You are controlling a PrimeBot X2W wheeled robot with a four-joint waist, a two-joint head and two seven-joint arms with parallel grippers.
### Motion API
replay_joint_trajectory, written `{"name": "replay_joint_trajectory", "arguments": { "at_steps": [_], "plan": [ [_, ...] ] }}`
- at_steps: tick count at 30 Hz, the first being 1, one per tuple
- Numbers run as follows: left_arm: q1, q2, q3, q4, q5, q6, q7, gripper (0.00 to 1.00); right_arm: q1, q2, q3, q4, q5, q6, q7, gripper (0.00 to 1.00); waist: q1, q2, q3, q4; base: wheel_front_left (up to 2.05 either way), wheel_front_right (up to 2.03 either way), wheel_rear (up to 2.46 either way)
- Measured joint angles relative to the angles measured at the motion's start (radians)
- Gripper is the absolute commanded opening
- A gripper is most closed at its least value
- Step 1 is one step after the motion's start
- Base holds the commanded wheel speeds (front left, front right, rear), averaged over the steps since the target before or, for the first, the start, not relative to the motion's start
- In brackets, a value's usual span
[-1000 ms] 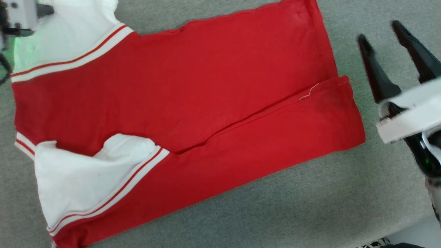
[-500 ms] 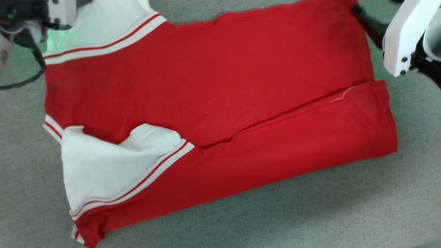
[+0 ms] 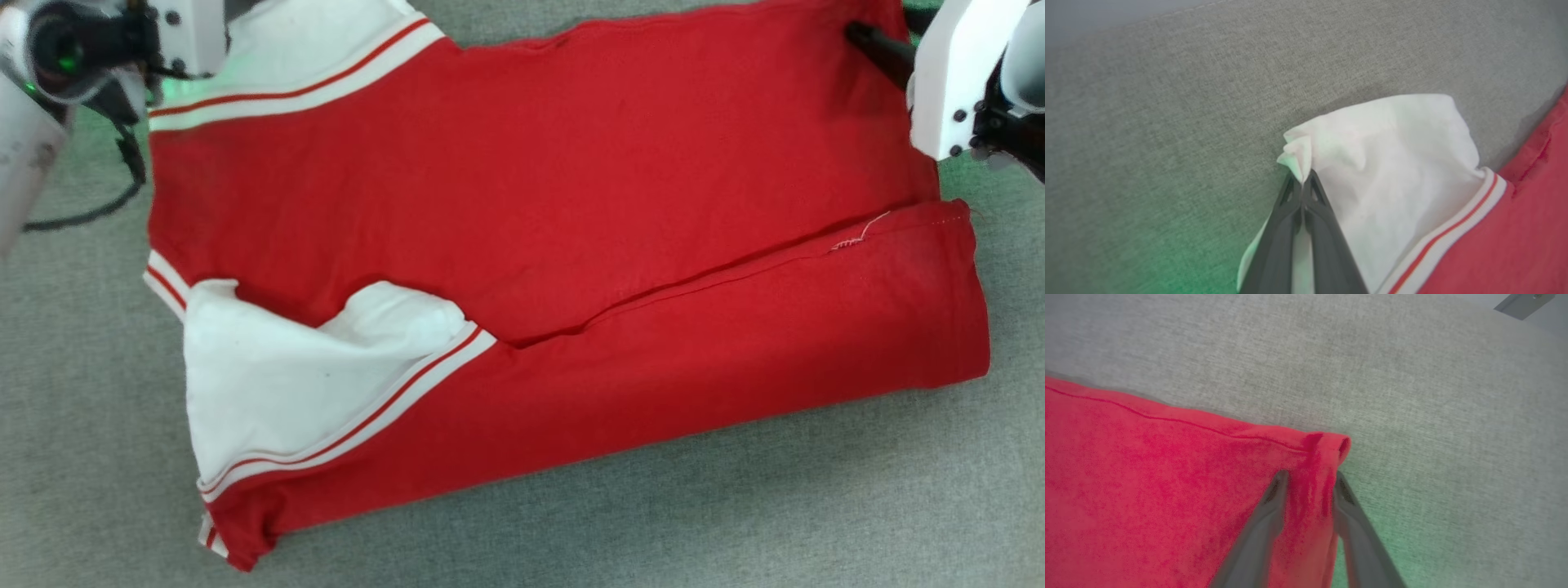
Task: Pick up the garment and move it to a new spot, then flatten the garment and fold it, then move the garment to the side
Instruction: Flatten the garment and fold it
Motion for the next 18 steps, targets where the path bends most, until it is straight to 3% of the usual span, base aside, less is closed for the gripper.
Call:
{"name": "replay_joint_trajectory", "arguments": {
  "at_steps": [8,18],
  "plan": [
    [0.083,0.016,-0.003,-0.118,-0.037,0.0,-0.136,0.0,0.028,-0.033,0.042,0.017,0.063,0.0,-0.064,0.0,0.0,0.0,-0.054,0.025,0.0,0.0,0.0],
    [0.24,0.173,-0.017,-0.492,-0.101,0.0,-0.326,0.0,0.2,-0.223,0.12,-0.177,0.172,0.0,-0.102,0.0,0.0,0.0,-0.202,0.07,0.0,0.0,0.0]
  ]
}}
